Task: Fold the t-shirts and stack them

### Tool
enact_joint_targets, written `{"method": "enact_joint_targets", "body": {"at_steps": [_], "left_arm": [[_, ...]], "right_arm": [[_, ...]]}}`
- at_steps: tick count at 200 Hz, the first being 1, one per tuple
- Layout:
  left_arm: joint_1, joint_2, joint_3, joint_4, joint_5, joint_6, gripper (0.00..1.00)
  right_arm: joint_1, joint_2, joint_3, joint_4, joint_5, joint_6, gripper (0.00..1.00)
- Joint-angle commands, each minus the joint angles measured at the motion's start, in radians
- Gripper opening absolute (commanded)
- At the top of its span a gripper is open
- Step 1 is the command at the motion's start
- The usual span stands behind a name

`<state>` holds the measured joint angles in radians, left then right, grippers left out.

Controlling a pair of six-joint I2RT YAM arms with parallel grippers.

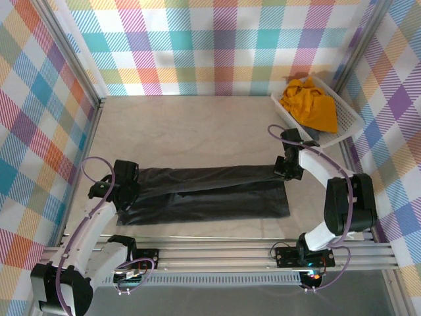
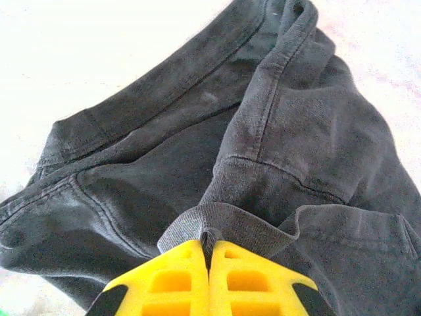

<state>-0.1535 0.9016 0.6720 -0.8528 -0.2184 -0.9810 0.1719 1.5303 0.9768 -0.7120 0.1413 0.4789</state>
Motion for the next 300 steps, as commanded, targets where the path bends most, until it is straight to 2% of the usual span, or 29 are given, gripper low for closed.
{"method": "enact_joint_targets", "body": {"at_steps": [1,8,22,43,50,63,68,76,105,140,150,168,187,201,222,243,274,300], "left_arm": [[0.005,-0.021,-0.024,-0.063,-0.005,-0.027,0.00],[0.005,-0.018,-0.029,-0.063,-0.002,-0.030,0.00],[0.006,-0.012,-0.038,-0.066,0.008,-0.039,0.00],[0.006,0.002,-0.043,-0.072,0.032,-0.045,0.01],[0.006,0.005,-0.039,-0.079,0.038,-0.044,0.10],[0.006,0.008,-0.015,-0.102,0.039,-0.051,0.40],[0.006,0.009,-0.004,-0.103,0.042,-0.050,0.46],[0.006,0.014,0.018,-0.102,0.048,-0.051,0.49],[0.008,0.083,0.118,-0.040,0.057,-0.038,0.49],[0.085,0.354,0.260,0.085,0.154,0.054,0.52],[0.104,0.450,0.309,0.108,0.185,0.097,0.51],[0.135,0.621,0.412,0.069,0.175,0.161,0.50],[0.174,0.724,0.466,0.061,0.192,0.213,0.49],[0.205,0.755,0.490,0.048,0.186,0.240,0.49],[0.247,0.778,0.514,0.022,0.161,0.282,0.49],[0.282,0.758,0.513,0.039,0.170,0.318,0.49],[0.284,0.713,0.499,0.020,0.185,0.354,0.49],[0.284,0.649,0.413,0.054,0.207,0.351,0.49]], "right_arm": [[0.001,-0.046,-0.043,-0.050,0.006,0.036,0.00],[0.001,-0.044,-0.055,-0.052,-0.003,0.045,0.00],[0.000,-0.033,-0.074,-0.059,0.001,0.067,0.08],[-0.003,-0.029,-0.072,-0.077,0.026,0.093,0.31],[-0.003,-0.039,-0.065,-0.082,0.033,0.097,0.36],[-0.003,-0.069,-0.048,-0.089,0.045,0.104,0.38],[-0.003,-0.082,-0.041,-0.088,0.045,0.105,0.38],[-0.003,-0.099,-0.030,-0.081,0.038,0.104,0.38],[0.001,-0.085,0.022,-0.050,-0.054,0.127,0.34],[0.006,0.038,0.047,0.007,-0.193,0.167,0.33],[0.007,0.075,0.054,-0.014,-0.202,0.174,0.28],[0.007,0.099,0.035,-0.059,-0.190,0.191,0.17],[0.005,0.083,-0.016,-0.112,-0.145,0.209,0.06],[-0.001,0.065,-0.051,-0.145,-0.103,0.217,0.01],[-0.023,0.044,-0.091,-0.125,-0.094,0.204,0.01],[-0.028,0.070,-0.059,-0.129,-0.093,0.176,0.01],[-0.028,0.079,0.004,-0.151,-0.094,0.160,0.05],[-0.028,0.054,0.027,-0.146,-0.100,0.150,0.09]]}}
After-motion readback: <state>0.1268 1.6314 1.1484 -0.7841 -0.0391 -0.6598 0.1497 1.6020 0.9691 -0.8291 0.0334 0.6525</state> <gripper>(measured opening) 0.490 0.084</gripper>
